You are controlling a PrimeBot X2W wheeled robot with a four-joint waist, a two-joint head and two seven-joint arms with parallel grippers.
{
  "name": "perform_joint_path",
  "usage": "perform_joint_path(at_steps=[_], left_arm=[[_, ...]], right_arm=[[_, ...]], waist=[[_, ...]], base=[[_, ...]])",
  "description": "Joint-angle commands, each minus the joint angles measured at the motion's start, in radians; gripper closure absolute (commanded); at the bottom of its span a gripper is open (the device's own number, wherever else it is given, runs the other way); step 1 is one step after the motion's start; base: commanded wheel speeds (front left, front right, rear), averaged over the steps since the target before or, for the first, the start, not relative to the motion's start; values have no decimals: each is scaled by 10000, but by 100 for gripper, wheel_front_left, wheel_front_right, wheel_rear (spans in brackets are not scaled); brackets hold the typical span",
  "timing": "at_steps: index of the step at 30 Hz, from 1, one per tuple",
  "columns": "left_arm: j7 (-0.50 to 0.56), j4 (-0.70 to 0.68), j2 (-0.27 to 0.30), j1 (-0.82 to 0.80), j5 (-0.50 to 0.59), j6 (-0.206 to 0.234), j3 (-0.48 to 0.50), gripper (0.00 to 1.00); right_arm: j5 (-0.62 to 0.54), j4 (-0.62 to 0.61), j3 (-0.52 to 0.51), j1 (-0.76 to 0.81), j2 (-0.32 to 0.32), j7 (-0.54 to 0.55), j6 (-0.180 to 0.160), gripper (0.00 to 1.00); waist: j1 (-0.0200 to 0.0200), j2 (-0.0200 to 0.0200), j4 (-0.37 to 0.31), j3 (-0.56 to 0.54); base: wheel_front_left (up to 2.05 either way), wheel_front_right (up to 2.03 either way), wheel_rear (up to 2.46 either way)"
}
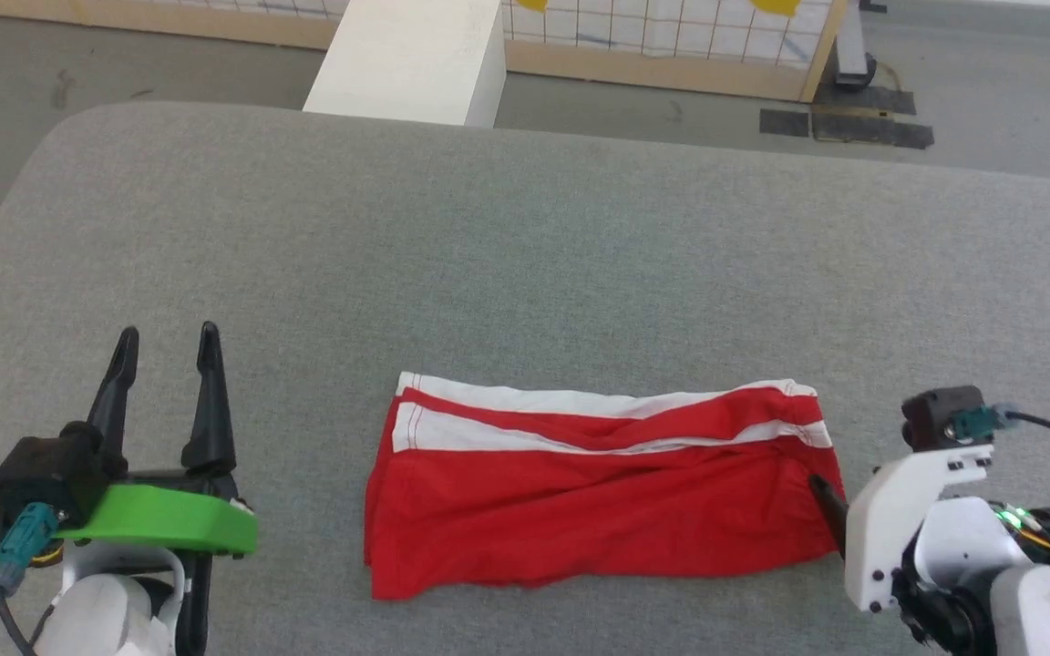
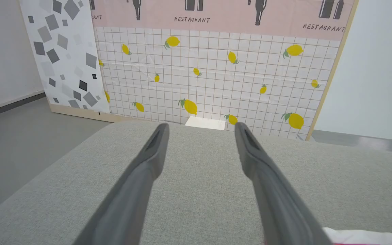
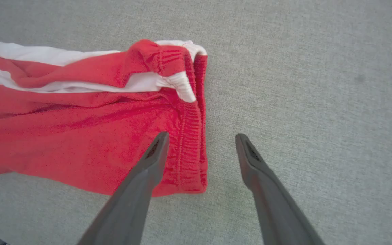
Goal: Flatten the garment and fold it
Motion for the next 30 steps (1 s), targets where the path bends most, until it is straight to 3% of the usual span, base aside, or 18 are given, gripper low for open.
perform_joint_path(at_steps=[1,9,13,14,15,16,22,30], left_arm=[[-71,-55,-218,-52,299,-220,170,0],[-74,214,-1266,23,1081,-1406,1037,0],[-75,396,-1536,-38,1351,-1715,1306,0],[-75,451,-1575,-33,1399,-1755,1369,0],[-75,477,-1616,-36,1461,-1797,1438,0],[-75,510,-1642,-21,1513,-1826,1481,0],[-75,747,-1816,156,1718,-1921,1750,0],[-75,940,-1932,177,1760,-1963,1811,0]], right_arm=[[-37,234,53,-366,22,69,-15,0],[-673,2012,134,-1405,23,244,-15,0],[-782,2737,214,-1483,23,584,-15,2],[-745,2826,224,-1478,23,686,-15,26],[-714,2872,228,-1485,23,765,-15,95],[-707,2875,232,-1483,23,820,-15,100],[-925,2129,-380,-1255,19,1370,-15,100],[-1493,853,-2237,-770,-633,2695,-15,100]], waist=[[0,90,122,154],[0,90,455,485],[0,90,566,583],[0,90,568,587],[0,90,555,586],[0,90,535,563],[0,90,314,348],[0,90,104,281]], base=[[0,0,0],[0,0,0],[0,0,0],[0,0,0],[0,0,0],[0,0,0],[0,0,0],[0,0,0]])
